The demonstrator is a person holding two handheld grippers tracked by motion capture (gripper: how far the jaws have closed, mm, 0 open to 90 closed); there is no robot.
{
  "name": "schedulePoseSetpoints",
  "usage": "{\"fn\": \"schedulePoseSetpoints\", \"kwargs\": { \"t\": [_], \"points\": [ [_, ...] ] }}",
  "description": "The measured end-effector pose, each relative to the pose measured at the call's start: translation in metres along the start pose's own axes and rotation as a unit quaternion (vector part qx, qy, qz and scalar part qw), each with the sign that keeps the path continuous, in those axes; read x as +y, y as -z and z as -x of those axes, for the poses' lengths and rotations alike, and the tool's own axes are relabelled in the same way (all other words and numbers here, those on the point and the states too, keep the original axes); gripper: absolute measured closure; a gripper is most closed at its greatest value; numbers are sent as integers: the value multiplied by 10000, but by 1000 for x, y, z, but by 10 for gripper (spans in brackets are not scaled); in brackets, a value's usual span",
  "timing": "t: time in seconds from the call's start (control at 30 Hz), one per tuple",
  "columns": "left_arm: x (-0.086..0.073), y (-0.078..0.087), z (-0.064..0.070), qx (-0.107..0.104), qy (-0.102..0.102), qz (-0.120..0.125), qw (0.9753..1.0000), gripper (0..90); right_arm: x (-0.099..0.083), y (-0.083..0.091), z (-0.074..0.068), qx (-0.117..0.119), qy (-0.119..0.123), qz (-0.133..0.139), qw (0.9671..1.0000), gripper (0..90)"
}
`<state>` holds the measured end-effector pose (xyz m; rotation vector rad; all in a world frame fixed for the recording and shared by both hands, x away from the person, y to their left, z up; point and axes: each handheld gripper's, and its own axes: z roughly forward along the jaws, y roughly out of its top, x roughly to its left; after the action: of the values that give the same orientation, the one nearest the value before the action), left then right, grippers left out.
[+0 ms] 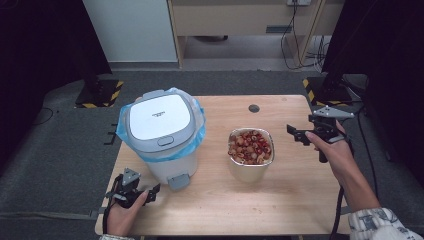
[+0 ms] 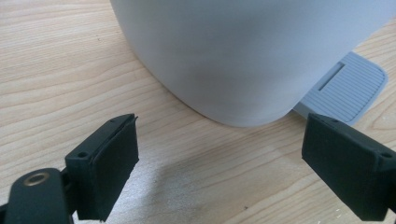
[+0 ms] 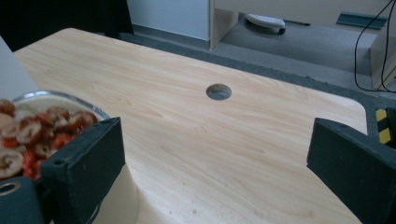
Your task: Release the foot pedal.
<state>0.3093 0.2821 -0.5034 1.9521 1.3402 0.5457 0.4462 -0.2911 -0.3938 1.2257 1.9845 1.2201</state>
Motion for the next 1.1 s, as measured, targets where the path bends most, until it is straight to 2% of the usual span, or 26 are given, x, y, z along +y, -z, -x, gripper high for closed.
{"fn": "schedulePoseSetpoints", "kwargs": {
  "t": [0.43,0.77,1.1],
  "points": [
    [-1,-1,-4,69,12,-21,10000,99,-42,2,4,-83,-141,-115,9998,51],
    [-2,-3,-6,109,33,-38,9999,99,-66,-1,-2,-75,-249,-183,9995,54],
    [-2,-7,-8,143,11,-134,9998,99,-87,-11,-10,-17,-250,-534,9983,56]
  ]
}}
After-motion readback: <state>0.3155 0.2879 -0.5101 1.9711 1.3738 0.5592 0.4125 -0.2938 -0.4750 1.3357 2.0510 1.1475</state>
